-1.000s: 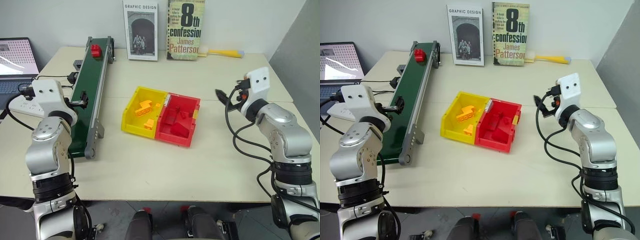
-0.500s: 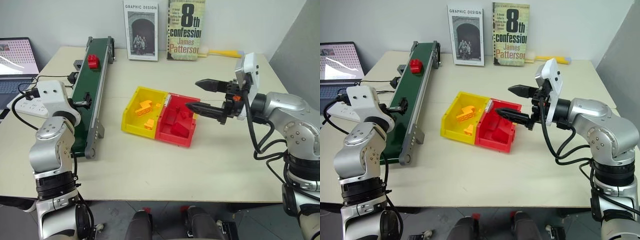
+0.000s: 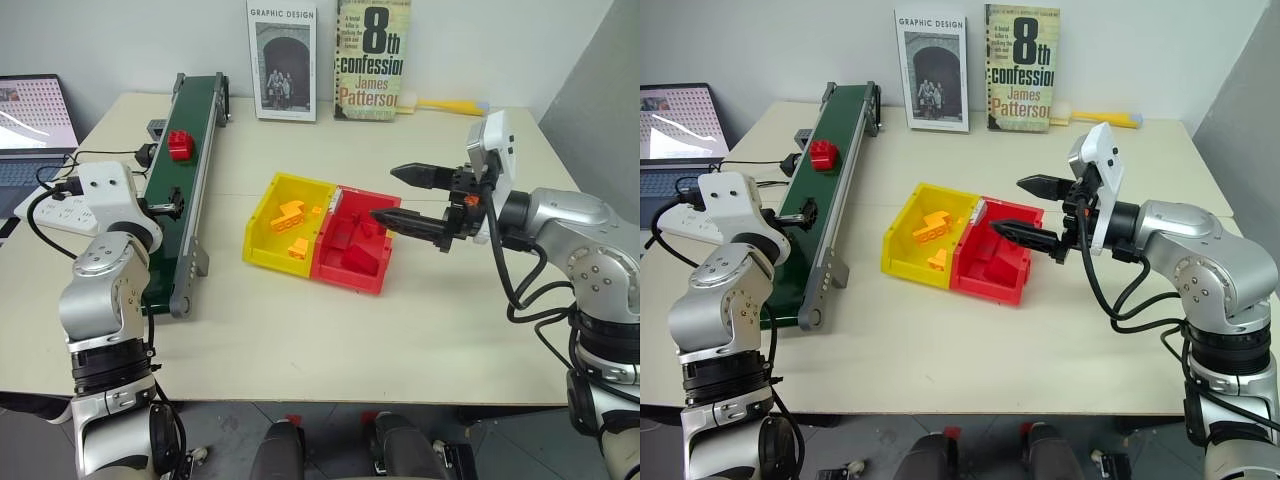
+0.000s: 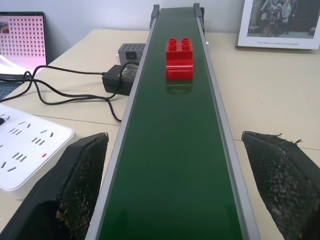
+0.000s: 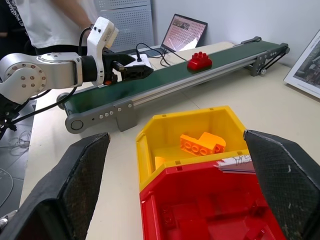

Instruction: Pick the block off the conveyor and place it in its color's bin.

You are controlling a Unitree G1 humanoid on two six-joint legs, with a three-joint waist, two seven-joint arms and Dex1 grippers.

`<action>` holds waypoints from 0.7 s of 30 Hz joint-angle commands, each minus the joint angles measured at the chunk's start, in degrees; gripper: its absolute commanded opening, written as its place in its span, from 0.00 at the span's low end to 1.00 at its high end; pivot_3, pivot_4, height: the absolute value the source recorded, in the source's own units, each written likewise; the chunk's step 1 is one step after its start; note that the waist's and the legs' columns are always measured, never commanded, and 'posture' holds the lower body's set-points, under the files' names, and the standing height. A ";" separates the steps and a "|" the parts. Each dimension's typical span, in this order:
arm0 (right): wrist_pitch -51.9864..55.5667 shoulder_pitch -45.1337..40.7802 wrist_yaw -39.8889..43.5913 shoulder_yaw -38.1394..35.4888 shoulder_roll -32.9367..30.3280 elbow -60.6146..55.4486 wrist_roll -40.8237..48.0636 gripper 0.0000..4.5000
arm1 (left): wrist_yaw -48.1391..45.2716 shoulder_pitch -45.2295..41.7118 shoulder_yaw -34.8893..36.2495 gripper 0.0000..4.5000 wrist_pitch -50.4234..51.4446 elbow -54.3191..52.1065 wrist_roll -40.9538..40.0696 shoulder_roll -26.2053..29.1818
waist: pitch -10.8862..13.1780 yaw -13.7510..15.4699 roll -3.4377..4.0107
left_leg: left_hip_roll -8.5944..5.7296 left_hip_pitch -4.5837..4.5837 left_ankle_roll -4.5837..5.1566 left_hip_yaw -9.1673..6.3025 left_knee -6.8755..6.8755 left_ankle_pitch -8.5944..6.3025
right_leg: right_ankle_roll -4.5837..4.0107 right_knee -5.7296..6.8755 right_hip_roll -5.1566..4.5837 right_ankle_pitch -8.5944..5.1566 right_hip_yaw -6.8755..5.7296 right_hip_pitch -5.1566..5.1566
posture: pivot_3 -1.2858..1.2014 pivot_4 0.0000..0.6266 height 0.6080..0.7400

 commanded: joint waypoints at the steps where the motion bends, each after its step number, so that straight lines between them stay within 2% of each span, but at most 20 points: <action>1: -0.71 0.31 -0.79 -1.43 -0.56 -2.18 0.93 1.00 | 0.02 -1.12 -0.36 0.99 0.10 -0.57 0.71 1.38 | 0.00 -0.01 0.00 | 0.00 0.00 0.00 0.00 0.00 0.00 | 0.00 0.00 0.00 0.00 0.00 0.00 | 0.52 0.24 1.00; 21: -0.37 0.04 -1.16 -1.37 -1.59 -2.15 1.57 1.00 | 0.26 -1.24 -0.08 0.99 2.21 0.09 0.38 1.09 | 0.00 -0.01 0.00 | 0.00 0.00 0.00 0.00 0.00 0.00 | 0.00 0.00 0.00 0.00 0.00 0.00 | 0.52 0.24 1.00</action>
